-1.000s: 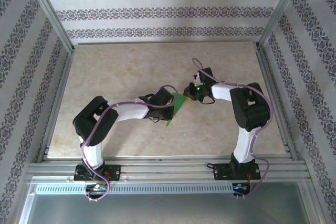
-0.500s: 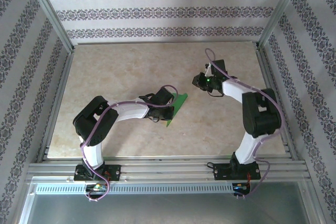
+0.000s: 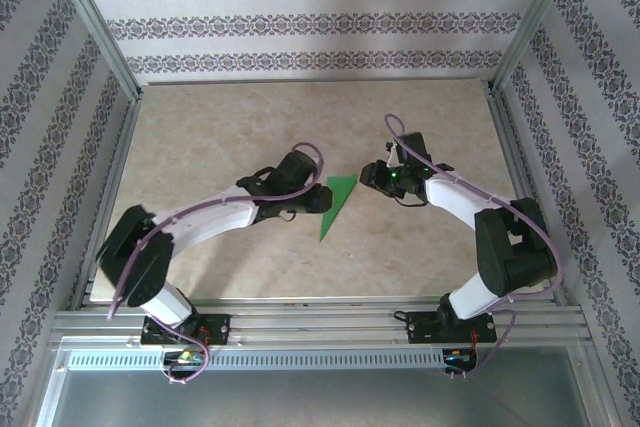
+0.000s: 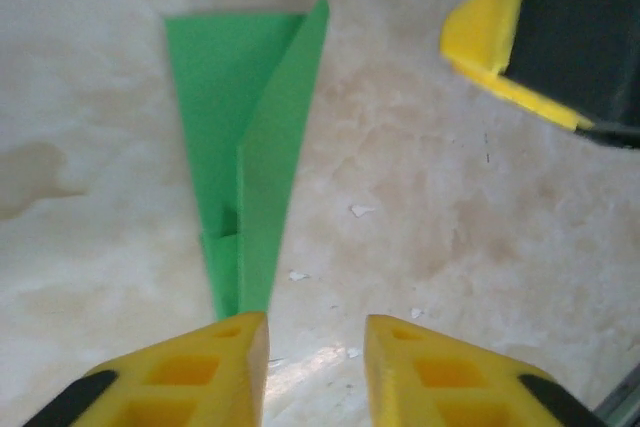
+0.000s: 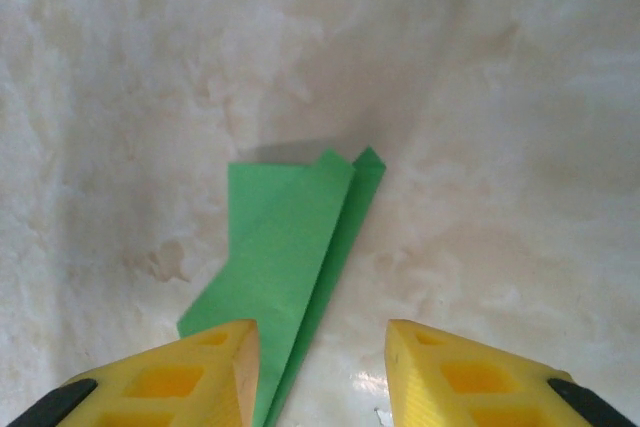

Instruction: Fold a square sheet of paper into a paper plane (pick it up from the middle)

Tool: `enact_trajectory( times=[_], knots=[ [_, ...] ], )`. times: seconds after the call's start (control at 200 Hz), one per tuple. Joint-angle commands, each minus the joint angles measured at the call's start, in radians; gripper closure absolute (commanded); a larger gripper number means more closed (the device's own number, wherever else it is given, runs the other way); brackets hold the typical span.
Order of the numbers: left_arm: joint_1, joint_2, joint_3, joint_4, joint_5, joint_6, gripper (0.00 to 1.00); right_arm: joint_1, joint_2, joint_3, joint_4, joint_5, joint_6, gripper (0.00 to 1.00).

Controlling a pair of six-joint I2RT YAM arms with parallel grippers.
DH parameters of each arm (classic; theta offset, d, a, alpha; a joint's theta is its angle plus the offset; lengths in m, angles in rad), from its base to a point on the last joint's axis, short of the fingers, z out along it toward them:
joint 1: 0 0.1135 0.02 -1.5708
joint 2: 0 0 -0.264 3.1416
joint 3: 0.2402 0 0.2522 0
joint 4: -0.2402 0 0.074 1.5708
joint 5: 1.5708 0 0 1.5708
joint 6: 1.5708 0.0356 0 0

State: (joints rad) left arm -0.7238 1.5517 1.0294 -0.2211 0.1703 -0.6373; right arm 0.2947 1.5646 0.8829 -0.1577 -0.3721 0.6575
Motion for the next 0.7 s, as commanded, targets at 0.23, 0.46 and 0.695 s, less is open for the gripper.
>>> enact_trajectory(
  times=[0.23,0.46,0.695],
  knots=[
    [0.126,-0.222,-0.235,0.0,-0.252,-0.02,0.21,0.219,-0.058,0.017,-0.171,0.318,0.109,0.51],
    [0.205,-0.279,-0.358,0.07,-0.254,-0.104,0.05,0.318,0.009,0.098,-0.226,0.426,0.16,0.48],
    [0.242,-0.299,-0.4,0.1,-0.22,-0.133,0.01,0.387,0.143,0.234,-0.27,0.46,0.153,0.47]
  ],
)
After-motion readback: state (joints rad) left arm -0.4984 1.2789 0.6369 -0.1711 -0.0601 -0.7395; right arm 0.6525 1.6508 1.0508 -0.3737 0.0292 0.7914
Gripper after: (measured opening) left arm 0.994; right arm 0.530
